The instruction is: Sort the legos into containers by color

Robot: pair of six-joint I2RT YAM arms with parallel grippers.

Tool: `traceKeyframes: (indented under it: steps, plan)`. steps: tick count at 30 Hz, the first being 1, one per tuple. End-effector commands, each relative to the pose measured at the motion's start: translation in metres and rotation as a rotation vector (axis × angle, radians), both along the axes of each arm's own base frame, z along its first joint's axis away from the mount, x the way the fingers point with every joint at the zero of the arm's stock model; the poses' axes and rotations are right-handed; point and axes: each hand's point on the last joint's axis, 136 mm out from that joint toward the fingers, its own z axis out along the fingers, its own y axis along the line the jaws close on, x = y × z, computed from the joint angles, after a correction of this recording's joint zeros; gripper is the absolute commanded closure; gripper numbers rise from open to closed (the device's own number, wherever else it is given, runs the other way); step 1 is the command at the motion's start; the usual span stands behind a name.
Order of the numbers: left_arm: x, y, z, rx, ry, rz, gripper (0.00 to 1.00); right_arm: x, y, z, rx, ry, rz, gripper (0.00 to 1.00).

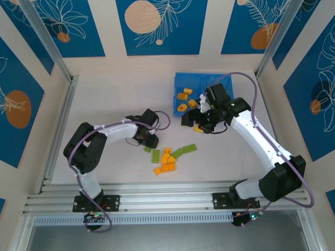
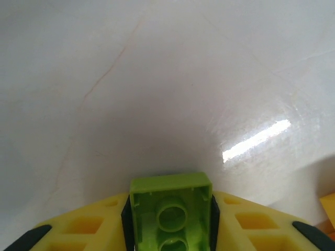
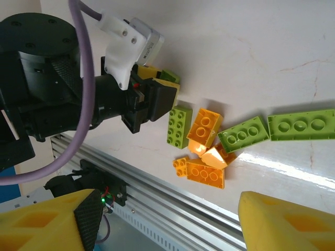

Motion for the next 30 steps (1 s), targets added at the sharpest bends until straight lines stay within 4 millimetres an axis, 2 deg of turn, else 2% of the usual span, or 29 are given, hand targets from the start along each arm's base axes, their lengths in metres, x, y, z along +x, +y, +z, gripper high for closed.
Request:
traceKeyframes:
  steps: [1, 4, 7, 12, 15, 17, 19, 23, 28, 30]
  plan:
    - [-0.004, 0.017, -0.014, 0.076, 0.014, 0.022, 0.64, -0.004, 0.003, 0.010, 0.011, 0.003, 0.002, 0.29]
    - [0.003, 0.011, 0.010, 0.032, -0.037, 0.028, 0.67, -0.003, 0.002, 0.014, 0.010, -0.010, -0.003, 0.29]
    - [0.014, -0.008, 0.057, -0.084, -0.112, 0.019, 0.68, 0.002, -0.003, 0.020, -0.006, -0.045, -0.036, 0.29]
    - [0.037, -0.055, 0.155, -0.318, -0.304, -0.065, 0.69, 0.011, -0.026, 0.036, -0.052, -0.154, -0.159, 0.29]
    - [0.057, -0.089, 0.198, -0.427, -0.393, -0.114, 0.69, 0.015, -0.047, 0.041, -0.076, -0.196, -0.268, 0.29]
    - [0.072, -0.112, 0.219, -0.484, -0.440, -0.140, 0.69, 0.015, -0.064, 0.042, -0.094, -0.215, -0.352, 0.28]
    - [0.086, -0.138, 0.236, -0.528, -0.485, -0.169, 0.69, 0.012, -0.081, 0.043, -0.122, -0.234, -0.440, 0.27]
    - [0.115, -0.190, 0.256, -0.591, -0.571, -0.233, 0.69, 0.001, -0.115, 0.043, -0.181, -0.277, -0.593, 0.25]
    - [0.138, -0.258, 0.269, -0.678, -0.663, -0.338, 0.69, -0.015, -0.130, 0.042, -0.173, -0.310, -0.645, 0.23]
    - [0.147, -0.284, 0.265, -0.698, -0.713, -0.384, 0.69, -0.022, -0.135, 0.040, -0.183, -0.309, -0.657, 0.23]
